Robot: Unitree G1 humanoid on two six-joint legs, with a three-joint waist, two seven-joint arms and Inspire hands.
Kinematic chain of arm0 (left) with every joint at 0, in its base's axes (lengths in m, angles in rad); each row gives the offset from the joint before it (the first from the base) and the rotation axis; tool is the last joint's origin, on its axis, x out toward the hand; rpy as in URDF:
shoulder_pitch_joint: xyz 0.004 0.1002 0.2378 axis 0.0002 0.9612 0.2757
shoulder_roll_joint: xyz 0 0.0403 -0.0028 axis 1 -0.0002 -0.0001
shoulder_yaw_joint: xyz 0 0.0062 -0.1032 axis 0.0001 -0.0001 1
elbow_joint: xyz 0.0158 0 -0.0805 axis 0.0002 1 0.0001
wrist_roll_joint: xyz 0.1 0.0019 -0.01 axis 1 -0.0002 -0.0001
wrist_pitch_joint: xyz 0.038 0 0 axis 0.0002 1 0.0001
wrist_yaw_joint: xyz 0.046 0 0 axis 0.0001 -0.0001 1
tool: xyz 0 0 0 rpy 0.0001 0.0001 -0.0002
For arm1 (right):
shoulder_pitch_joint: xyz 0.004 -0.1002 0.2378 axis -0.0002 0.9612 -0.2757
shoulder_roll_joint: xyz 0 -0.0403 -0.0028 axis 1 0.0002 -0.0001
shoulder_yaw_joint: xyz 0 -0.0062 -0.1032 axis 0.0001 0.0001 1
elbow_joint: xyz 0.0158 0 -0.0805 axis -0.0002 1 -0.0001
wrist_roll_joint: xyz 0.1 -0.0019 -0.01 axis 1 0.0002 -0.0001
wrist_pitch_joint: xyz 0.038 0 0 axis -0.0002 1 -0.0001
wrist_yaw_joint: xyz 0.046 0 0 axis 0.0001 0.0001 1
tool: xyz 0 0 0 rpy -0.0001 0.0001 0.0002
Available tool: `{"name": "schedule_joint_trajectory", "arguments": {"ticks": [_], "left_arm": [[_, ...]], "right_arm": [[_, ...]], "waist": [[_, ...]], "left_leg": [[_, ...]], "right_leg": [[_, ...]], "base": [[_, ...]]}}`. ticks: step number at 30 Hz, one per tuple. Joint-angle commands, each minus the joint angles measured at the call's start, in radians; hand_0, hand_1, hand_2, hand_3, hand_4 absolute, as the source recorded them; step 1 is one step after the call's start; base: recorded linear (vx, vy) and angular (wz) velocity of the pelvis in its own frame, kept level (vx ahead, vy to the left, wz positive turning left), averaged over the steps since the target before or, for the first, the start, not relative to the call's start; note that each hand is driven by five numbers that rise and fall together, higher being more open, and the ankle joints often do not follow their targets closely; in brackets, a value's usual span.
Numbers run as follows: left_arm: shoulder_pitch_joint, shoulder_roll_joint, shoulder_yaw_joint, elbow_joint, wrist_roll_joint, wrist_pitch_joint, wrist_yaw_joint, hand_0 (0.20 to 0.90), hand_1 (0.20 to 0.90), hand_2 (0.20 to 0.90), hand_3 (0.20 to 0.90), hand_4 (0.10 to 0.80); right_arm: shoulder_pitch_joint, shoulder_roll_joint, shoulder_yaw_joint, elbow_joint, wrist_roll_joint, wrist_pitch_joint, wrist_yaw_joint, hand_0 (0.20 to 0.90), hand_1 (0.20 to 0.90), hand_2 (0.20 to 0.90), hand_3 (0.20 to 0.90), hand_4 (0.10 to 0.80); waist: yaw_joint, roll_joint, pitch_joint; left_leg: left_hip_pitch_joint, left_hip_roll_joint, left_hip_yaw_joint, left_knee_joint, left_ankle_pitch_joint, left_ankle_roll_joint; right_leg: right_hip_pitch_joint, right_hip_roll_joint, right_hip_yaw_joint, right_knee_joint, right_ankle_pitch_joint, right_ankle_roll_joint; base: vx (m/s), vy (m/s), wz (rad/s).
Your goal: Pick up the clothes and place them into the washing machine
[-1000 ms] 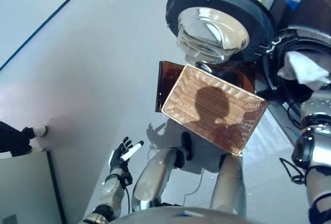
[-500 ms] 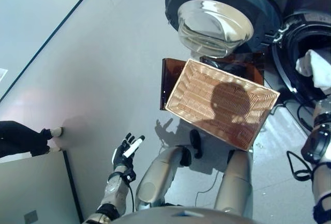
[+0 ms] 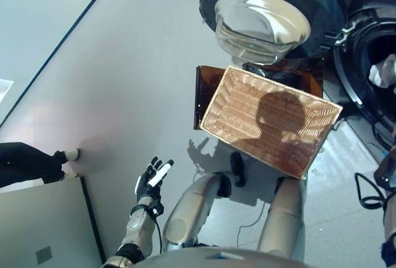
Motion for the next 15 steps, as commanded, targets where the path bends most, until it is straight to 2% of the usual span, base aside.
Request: {"name": "schedule_joint_trajectory", "arguments": {"ticks": [1,7,15], "left_arm": [[0.087,0.092,0.029,0.013,-0.012,-0.050,0.020,0.900,0.900,0.900,0.900,0.800],[0.095,0.098,0.034,0.011,-0.007,-0.049,0.019,0.900,0.900,0.900,0.900,0.800],[0.094,0.098,0.042,0.019,-0.004,-0.046,0.018,0.900,0.900,0.900,0.900,0.800]], "right_arm": [[-0.045,-0.309,0.177,-0.078,-0.126,-0.122,0.019,0.200,0.200,0.200,0.200,0.300],[-0.109,-0.365,0.232,-0.056,-0.131,-0.110,0.021,0.200,0.200,0.200,0.200,0.300],[-0.109,-0.410,0.230,-0.015,-0.126,-0.108,0.018,0.200,0.200,0.200,0.200,0.300]], "waist": [[-0.006,-0.007,-0.142],[-0.008,-0.007,-0.150],[-0.016,-0.007,-0.166]], "left_leg": [[-0.033,0.021,-0.024,-0.112,0.125,-0.134],[-0.036,0.022,-0.020,-0.113,0.128,-0.136],[-0.036,0.022,-0.020,-0.116,0.126,-0.137]], "right_leg": [[-0.013,0.097,-0.001,0.184,-0.139,-0.140],[-0.022,0.100,0.009,0.193,-0.145,-0.145],[-0.029,0.104,0.015,0.202,-0.158,-0.148]], "base": [[-0.022,-0.021,-0.03],[0.000,-0.012,0.02],[0.005,-0.006,0.01]]}}
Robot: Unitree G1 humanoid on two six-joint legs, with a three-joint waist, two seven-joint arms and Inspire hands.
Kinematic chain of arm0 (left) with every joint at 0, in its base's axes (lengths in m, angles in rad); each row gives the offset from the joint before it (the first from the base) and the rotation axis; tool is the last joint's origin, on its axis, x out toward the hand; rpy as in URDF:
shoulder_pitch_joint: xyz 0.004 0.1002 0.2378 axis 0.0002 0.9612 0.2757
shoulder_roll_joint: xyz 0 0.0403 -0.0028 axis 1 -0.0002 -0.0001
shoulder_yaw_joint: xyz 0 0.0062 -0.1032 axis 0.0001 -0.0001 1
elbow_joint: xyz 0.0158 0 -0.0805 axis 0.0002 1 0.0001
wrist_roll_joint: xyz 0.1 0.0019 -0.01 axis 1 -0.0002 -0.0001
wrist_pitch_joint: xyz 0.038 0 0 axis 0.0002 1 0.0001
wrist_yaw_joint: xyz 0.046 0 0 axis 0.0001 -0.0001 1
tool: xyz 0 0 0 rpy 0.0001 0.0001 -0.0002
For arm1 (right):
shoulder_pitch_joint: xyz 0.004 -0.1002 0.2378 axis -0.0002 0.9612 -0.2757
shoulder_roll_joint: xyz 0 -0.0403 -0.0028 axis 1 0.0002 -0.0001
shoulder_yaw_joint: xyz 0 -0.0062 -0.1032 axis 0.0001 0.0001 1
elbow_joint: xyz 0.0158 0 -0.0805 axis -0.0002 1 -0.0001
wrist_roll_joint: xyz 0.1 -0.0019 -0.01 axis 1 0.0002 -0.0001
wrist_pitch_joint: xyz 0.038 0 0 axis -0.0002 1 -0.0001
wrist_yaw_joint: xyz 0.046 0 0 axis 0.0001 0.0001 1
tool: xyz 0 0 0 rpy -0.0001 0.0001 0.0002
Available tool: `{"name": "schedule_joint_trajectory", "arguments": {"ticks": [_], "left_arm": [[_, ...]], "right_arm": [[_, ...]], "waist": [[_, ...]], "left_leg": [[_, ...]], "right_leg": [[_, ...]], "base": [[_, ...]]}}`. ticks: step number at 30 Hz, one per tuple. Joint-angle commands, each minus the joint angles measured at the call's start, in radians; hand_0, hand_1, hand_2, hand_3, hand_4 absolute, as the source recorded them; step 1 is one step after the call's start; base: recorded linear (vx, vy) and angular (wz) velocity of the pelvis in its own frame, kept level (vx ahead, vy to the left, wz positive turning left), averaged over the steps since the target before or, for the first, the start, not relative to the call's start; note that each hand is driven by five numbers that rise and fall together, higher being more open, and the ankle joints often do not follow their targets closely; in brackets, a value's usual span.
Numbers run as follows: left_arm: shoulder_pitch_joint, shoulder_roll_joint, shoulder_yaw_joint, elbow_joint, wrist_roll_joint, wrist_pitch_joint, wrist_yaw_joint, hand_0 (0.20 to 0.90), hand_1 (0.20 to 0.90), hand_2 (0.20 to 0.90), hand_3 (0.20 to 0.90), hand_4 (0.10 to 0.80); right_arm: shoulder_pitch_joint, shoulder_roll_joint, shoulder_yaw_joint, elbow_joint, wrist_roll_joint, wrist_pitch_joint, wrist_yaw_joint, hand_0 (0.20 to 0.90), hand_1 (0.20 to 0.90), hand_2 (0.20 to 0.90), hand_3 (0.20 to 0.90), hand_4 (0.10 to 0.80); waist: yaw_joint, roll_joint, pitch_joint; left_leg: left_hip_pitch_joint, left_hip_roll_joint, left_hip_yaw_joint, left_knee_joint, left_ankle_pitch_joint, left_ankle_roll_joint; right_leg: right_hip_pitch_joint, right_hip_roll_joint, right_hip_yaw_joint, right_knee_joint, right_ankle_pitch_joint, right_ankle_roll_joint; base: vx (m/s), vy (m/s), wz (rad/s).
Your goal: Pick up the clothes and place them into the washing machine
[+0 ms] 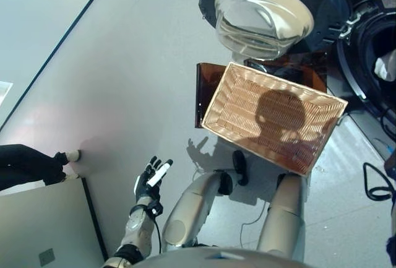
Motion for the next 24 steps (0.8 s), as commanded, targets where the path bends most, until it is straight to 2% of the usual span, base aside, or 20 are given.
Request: {"name": "schedule_joint_trajectory", "arguments": {"ticks": [1,13,24], "left_arm": [[0.080,0.090,0.041,0.043,-0.002,-0.045,0.019,0.900,0.900,0.900,0.900,0.800],[0.070,0.085,0.049,0.016,-0.018,-0.050,0.016,0.900,0.900,0.900,0.900,0.800],[0.086,0.090,0.024,-0.059,-0.040,-0.052,-0.005,0.900,0.900,0.900,0.900,0.800]], "right_arm": [[-0.007,-0.357,0.187,-0.075,-0.119,-0.112,0.040,0.200,0.200,0.200,0.200,0.300],[0.109,-0.256,0.095,-0.145,-0.145,-0.114,0.028,0.200,0.200,0.200,0.200,0.300],[0.077,-0.217,0.109,-0.164,-0.146,-0.118,0.018,0.200,0.200,0.200,0.200,0.300]], "waist": [[0.003,-0.004,-0.166],[-0.015,0.014,-0.142],[-0.004,0.024,-0.109]], "left_leg": [[0.001,0.042,-0.032,-0.148,0.139,-0.158],[-0.004,0.047,-0.014,-0.132,0.133,-0.154],[-0.073,0.073,0.002,-0.078,0.129,-0.160]], "right_leg": [[0.004,0.114,-0.027,0.179,-0.147,-0.175],[-0.004,0.123,-0.006,0.191,-0.154,-0.179],[-0.075,0.146,0.001,0.236,-0.166,-0.191]], "base": [[0.000,0.000,0.00],[-0.001,-0.005,0.00],[-0.017,-0.048,0.00]]}}
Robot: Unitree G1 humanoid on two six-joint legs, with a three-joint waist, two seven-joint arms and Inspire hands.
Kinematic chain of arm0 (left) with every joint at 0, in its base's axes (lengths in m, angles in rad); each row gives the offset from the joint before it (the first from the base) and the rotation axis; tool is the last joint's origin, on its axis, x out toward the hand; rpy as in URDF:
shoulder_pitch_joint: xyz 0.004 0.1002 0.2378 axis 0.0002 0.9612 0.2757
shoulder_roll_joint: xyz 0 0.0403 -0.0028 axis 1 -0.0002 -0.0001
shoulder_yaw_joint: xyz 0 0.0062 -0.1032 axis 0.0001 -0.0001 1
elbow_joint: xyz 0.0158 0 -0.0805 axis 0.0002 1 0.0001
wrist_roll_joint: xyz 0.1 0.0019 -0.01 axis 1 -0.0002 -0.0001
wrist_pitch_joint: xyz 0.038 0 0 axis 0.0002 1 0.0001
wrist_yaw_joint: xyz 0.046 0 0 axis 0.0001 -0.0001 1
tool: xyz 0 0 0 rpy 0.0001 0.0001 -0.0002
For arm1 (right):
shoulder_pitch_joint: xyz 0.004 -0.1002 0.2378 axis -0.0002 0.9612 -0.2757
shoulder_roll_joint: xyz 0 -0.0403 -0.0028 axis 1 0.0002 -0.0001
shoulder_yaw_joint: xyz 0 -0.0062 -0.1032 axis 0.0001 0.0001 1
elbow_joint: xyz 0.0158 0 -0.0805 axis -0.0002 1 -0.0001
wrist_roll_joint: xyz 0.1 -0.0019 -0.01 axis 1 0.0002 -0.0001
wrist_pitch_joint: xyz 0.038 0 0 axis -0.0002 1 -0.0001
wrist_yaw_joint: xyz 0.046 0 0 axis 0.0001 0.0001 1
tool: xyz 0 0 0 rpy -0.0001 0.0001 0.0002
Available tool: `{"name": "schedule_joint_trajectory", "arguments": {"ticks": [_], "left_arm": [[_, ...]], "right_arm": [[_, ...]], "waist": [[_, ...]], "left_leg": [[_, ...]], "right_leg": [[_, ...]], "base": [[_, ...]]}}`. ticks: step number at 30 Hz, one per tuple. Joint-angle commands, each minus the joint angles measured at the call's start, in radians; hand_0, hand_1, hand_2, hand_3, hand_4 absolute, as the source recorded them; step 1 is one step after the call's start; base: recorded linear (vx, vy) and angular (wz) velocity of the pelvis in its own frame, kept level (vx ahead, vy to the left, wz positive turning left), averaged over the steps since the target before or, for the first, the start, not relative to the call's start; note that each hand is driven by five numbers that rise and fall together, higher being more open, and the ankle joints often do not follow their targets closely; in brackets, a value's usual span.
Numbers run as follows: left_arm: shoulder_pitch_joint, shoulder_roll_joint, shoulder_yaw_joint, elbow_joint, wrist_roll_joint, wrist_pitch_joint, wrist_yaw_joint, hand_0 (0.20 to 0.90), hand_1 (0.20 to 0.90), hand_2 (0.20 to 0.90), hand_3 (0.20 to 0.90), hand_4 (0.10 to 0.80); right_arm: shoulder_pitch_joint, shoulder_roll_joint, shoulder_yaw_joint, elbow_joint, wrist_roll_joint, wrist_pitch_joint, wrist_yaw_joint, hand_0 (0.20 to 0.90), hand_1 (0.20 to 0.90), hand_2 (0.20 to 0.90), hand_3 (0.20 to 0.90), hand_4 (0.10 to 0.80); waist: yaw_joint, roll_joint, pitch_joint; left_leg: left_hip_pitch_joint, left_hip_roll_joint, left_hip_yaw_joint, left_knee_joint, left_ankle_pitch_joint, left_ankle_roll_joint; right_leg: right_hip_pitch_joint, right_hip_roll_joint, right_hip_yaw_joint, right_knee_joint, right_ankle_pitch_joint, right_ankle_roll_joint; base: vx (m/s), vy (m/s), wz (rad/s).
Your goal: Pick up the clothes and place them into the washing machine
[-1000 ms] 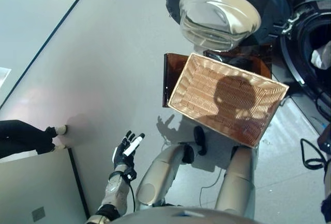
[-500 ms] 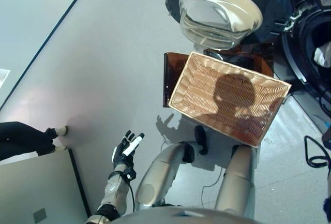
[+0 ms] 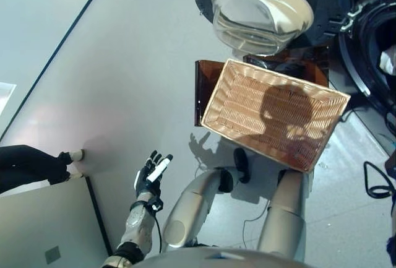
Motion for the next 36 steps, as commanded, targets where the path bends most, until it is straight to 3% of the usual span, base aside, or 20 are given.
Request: {"name": "schedule_joint_trajectory", "arguments": {"ticks": [1,11,22,36], "left_arm": [[0.082,0.091,0.024,0.003,-0.037,-0.055,0.002,0.900,0.900,0.900,0.900,0.800],[0.085,0.094,0.015,-0.049,-0.051,-0.062,0.001,0.900,0.900,0.900,0.900,0.800],[0.108,0.109,-0.009,-0.101,-0.059,-0.069,0.000,0.900,0.900,0.900,0.900,0.800],[0.091,0.113,0.010,-0.117,-0.068,-0.070,0.009,0.900,0.900,0.900,0.900,0.800]], "right_arm": [[0.060,-0.224,0.145,-0.117,-0.069,-0.114,0.016,0.200,0.200,0.200,0.200,0.300],[-0.016,-0.246,0.228,-0.112,-0.117,-0.097,-0.003,0.200,0.200,0.200,0.200,0.300],[-0.163,-0.348,0.347,-0.098,-0.126,-0.121,-0.031,0.200,0.200,0.200,0.200,0.300],[-0.128,-0.277,0.357,-0.035,-0.120,-0.057,0.023,0.200,0.200,0.200,0.200,0.300]], "waist": [[-0.004,0.028,-0.109],[-0.003,0.018,-0.098],[-0.008,0.011,-0.103],[-0.012,0.023,-0.088]], "left_leg": [[-0.036,0.069,-0.025,-0.097,0.134,-0.156],[-0.113,0.093,-0.007,-0.002,0.115,-0.164],[-0.150,0.103,-0.007,0.012,0.103,-0.181],[-0.202,0.104,0.004,0.043,0.105,-0.176]], "right_leg": [[-0.003,0.137,-0.033,0.168,-0.141,-0.190],[-0.082,0.160,-0.027,0.255,-0.166,-0.203],[-0.144,0.177,-0.014,0.299,-0.196,-0.208],[-0.200,0.185,-0.014,0.339,-0.196,-0.214]], "base": [[0.025,-0.044,-0.01],[0.006,-0.060,0.01],[0.021,-0.023,0.05],[-0.017,-0.005,0.01]]}}
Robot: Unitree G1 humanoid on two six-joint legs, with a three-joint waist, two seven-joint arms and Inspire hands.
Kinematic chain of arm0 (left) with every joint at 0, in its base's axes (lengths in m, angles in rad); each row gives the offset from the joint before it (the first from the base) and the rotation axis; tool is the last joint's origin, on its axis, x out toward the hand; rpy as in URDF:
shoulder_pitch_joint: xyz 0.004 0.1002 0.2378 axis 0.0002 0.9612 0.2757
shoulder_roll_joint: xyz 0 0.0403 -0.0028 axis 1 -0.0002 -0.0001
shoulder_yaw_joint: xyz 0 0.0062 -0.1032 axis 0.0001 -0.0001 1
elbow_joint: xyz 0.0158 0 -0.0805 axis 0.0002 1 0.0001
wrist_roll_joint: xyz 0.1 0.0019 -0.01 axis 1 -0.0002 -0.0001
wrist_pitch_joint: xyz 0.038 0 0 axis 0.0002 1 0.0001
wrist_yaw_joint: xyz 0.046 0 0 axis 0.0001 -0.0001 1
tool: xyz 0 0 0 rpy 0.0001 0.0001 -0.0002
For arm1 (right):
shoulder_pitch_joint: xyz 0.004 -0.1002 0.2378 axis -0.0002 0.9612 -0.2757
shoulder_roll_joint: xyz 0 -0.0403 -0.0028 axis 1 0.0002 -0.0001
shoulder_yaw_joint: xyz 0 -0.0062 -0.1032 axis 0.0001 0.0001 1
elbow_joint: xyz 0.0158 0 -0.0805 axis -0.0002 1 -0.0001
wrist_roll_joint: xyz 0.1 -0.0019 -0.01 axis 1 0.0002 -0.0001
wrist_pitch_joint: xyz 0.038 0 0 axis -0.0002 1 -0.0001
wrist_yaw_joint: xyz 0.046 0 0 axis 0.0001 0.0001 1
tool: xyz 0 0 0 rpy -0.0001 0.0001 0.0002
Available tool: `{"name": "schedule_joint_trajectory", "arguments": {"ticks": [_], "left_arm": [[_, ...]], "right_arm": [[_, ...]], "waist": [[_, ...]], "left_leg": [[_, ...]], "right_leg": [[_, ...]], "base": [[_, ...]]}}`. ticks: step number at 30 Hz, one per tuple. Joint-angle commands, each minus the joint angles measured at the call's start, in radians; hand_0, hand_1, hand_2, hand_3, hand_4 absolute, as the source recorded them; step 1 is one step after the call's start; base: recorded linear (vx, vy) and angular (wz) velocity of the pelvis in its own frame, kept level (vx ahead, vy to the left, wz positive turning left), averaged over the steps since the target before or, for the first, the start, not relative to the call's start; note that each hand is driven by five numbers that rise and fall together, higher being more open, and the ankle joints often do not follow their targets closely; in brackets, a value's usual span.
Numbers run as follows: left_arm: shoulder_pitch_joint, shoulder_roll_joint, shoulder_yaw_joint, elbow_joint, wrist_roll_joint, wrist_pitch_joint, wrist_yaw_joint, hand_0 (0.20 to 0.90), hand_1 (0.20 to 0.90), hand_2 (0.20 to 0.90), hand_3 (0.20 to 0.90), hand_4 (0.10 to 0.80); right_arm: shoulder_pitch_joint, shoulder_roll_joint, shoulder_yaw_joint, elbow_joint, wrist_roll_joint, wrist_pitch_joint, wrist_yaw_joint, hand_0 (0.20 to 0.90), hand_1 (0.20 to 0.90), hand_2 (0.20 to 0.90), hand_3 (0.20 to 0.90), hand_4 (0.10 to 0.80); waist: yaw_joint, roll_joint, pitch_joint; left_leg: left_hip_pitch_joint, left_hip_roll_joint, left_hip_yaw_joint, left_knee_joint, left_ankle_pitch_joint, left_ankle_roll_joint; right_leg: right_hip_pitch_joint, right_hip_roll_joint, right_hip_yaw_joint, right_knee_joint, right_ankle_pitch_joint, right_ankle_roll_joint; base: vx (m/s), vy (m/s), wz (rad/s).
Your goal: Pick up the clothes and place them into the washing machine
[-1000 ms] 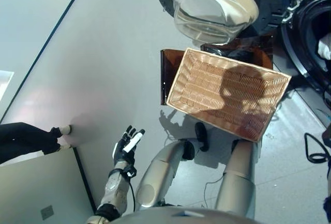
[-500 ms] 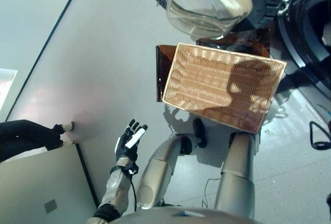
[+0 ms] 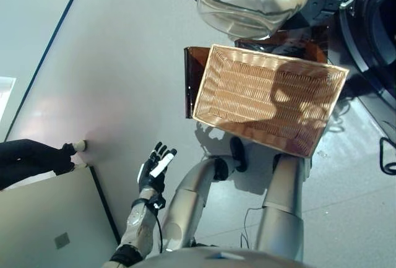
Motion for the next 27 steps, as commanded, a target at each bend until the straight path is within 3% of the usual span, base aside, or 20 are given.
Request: {"name": "schedule_joint_trajectory", "arguments": {"ticks": [1,10,11,12,27], "left_arm": [[0.044,0.085,0.078,0.031,-0.031,-0.065,0.019,0.900,0.900,0.900,0.900,0.800],[0.057,0.091,0.081,0.012,-0.032,-0.064,0.019,0.900,0.900,0.900,0.900,0.800],[0.057,0.091,0.082,0.013,-0.032,-0.064,0.018,0.900,0.900,0.900,0.900,0.800],[0.057,0.092,0.083,0.020,-0.031,-0.064,0.020,0.900,0.900,0.900,0.900,0.800],[0.047,0.085,0.092,0.033,-0.037,-0.062,0.023,0.900,0.900,0.900,0.900,0.800]], "right_arm": [[0.155,-0.212,0.159,-0.135,-0.083,-0.058,0.089,0.200,0.200,0.200,0.200,0.300],[0.183,-0.179,0.128,-0.139,-0.073,-0.064,0.085,0.200,0.200,0.200,0.200,0.300],[0.184,-0.179,0.127,-0.140,-0.074,-0.064,0.084,0.708,0.708,0.708,0.708,0.663],[0.184,-0.181,0.126,-0.131,-0.076,-0.063,0.078,0.900,0.900,0.900,0.900,0.800],[0.181,-0.153,0.128,-0.140,-0.086,-0.062,0.064,0.900,0.900,0.900,0.900,0.800]], "waist": [[-0.009,0.050,-0.095],[-0.009,0.051,-0.091],[-0.008,0.051,-0.091],[-0.008,0.050,-0.094],[-0.001,0.049,-0.118]], "left_leg": [[-0.042,0.071,-0.046,-0.089,0.147,-0.139],[-0.068,0.075,-0.036,-0.066,0.142,-0.138],[-0.068,0.075,-0.035,-0.066,0.142,-0.138],[-0.066,0.074,-0.035,-0.069,0.142,-0.138],[-0.040,0.069,-0.024,-0.093,0.135,-0.129]], "right_leg": [[0.024,0.121,-0.114,0.108,-0.094,-0.196],[-0.004,0.124,-0.112,0.132,-0.098,-0.199],[-0.005,0.125,-0.112,0.132,-0.098,-0.199],[-0.004,0.125,-0.112,0.132,-0.098,-0.200],[0.010,0.124,-0.107,0.124,-0.100,-0.195]], "base": [[-0.030,0.005,0.02],[-0.004,0.002,-0.01],[0.000,0.000,0.00],[0.000,0.000,0.00],[0.000,0.004,0.00]]}}
